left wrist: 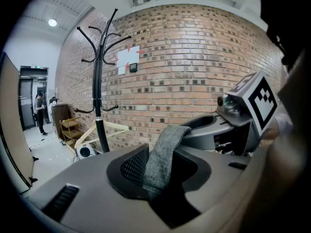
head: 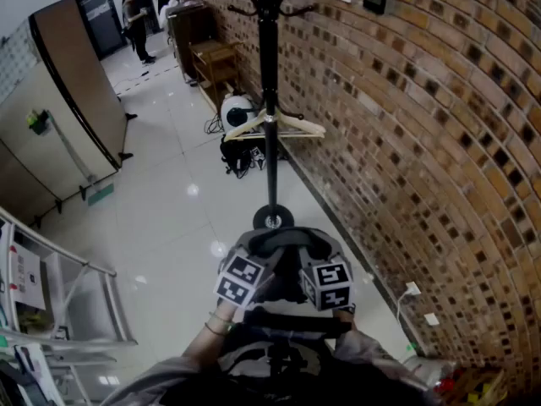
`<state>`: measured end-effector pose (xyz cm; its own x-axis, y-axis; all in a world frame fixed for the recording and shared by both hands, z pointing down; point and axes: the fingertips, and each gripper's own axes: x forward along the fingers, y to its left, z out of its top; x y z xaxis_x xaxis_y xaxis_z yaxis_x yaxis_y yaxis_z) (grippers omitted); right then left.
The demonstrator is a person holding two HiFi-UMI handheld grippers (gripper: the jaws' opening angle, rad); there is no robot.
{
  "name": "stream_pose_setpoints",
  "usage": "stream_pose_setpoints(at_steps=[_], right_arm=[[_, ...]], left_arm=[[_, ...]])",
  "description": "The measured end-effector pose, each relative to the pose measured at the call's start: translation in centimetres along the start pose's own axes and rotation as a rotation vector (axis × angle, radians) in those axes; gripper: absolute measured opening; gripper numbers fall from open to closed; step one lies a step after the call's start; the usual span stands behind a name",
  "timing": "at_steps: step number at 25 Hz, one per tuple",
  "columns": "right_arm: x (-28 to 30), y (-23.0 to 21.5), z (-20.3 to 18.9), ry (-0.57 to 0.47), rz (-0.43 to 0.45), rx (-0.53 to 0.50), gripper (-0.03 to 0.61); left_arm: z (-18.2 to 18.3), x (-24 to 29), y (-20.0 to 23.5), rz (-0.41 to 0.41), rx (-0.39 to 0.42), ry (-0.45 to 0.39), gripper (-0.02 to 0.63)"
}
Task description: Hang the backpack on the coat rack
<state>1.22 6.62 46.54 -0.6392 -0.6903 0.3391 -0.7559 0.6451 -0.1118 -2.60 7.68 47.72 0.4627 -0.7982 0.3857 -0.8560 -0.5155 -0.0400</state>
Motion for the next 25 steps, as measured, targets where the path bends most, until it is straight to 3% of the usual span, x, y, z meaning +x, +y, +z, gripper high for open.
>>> stream_pose_setpoints(at_steps=[3, 8, 18, 25], right_arm=[[2.6, -5.0, 0.2, 0.009, -0.004, -0.020, 0.073], [2.4, -4.2, 1.1, 0.005, -0.042, -0.014, 0.072], [7.2, -7.5, 2.9, 0.009, -0.138, 0.007, 0.072], [12.4, -11.6, 6.3, 0.000, -0.224, -0.013, 0.072]], left_arm=[[1.2, 5.1, 0.9, -0.001, 0.007, 0.004, 0.126], [1.8, 4.5, 1.3, -0.032, 0.014, -0.018, 0.126], [3.7, 9.0, 5.4, -0.130, 0.044, -0.025, 0.126], [7.5, 13.5, 10.2, -0.208, 0.078, -0.045, 0.126]])
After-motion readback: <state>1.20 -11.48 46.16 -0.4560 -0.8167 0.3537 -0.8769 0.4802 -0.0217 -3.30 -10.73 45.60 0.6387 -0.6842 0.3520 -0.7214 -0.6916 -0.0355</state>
